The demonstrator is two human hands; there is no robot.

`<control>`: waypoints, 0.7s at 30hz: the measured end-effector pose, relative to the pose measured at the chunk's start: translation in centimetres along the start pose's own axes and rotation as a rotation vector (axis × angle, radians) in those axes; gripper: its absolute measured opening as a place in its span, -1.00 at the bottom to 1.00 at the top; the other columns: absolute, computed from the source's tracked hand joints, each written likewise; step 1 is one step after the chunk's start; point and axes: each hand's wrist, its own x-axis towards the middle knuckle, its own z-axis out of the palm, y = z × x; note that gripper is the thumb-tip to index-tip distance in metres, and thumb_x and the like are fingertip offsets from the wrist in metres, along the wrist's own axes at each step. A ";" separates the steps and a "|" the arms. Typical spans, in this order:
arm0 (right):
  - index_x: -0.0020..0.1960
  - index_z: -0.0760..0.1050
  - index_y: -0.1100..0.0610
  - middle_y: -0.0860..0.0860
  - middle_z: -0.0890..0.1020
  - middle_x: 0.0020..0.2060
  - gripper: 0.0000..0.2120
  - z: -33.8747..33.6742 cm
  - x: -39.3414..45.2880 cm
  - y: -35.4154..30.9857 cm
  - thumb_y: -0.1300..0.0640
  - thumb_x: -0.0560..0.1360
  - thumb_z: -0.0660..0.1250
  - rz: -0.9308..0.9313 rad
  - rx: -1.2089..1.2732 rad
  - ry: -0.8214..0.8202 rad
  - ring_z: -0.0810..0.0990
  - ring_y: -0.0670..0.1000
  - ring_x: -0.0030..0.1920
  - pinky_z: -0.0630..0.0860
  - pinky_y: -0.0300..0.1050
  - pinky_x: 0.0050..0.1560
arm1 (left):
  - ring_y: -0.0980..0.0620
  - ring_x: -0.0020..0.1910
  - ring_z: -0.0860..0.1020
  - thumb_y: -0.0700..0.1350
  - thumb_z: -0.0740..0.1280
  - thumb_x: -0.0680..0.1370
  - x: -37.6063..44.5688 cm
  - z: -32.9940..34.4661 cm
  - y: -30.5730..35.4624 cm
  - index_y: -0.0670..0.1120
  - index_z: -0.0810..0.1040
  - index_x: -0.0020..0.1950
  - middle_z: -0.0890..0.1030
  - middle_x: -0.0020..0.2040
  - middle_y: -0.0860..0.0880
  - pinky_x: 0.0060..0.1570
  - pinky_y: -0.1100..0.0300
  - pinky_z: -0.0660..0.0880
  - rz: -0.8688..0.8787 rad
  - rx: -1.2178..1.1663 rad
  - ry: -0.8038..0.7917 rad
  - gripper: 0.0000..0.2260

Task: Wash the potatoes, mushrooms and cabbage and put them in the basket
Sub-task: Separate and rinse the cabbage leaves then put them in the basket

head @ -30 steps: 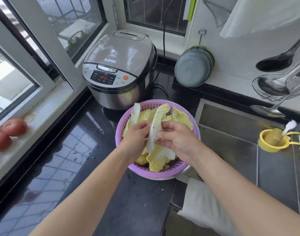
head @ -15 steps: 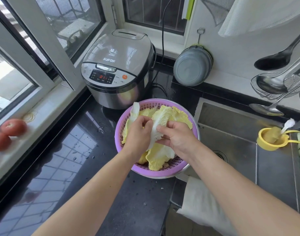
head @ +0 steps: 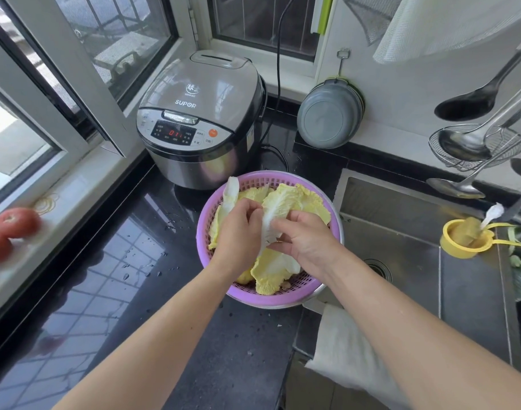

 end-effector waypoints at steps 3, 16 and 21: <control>-0.02 0.55 0.27 0.19 0.67 -0.14 -0.96 0.1 0.1 0.2 0.36 0.54 0.34 -0.005 -0.057 0.086 0.70 0.07 -0.13 0.68 -0.07 -0.08 | 0.16 -0.16 0.51 -0.12 0.19 0.72 -0.2 0.2 0.1 -0.01 0.50 0.05 0.58 -0.09 0.13 -0.27 0.37 0.35 0.047 0.079 0.016 -0.88; 0.23 0.59 0.37 0.25 0.71 0.08 -0.74 -0.7 -0.8 0.1 0.42 0.56 0.30 0.042 0.188 -0.077 0.72 0.12 0.02 0.67 0.00 0.13 | 0.20 -0.12 0.50 -0.12 0.19 0.73 0.0 0.0 0.3 -0.02 0.51 0.08 0.55 -0.07 0.17 -0.27 0.51 0.36 0.004 0.028 -0.018 -0.88; 0.22 0.56 0.17 0.16 0.71 0.11 -0.77 -0.7 -1.3 0.4 0.30 0.58 0.34 -0.007 0.060 0.129 0.72 0.08 0.03 0.66 0.06 0.18 | 0.18 -0.16 0.50 -0.11 0.17 0.73 -0.3 0.2 0.1 -0.03 0.51 0.09 0.56 -0.08 0.14 -0.30 0.50 0.37 -0.023 -0.009 0.003 -0.87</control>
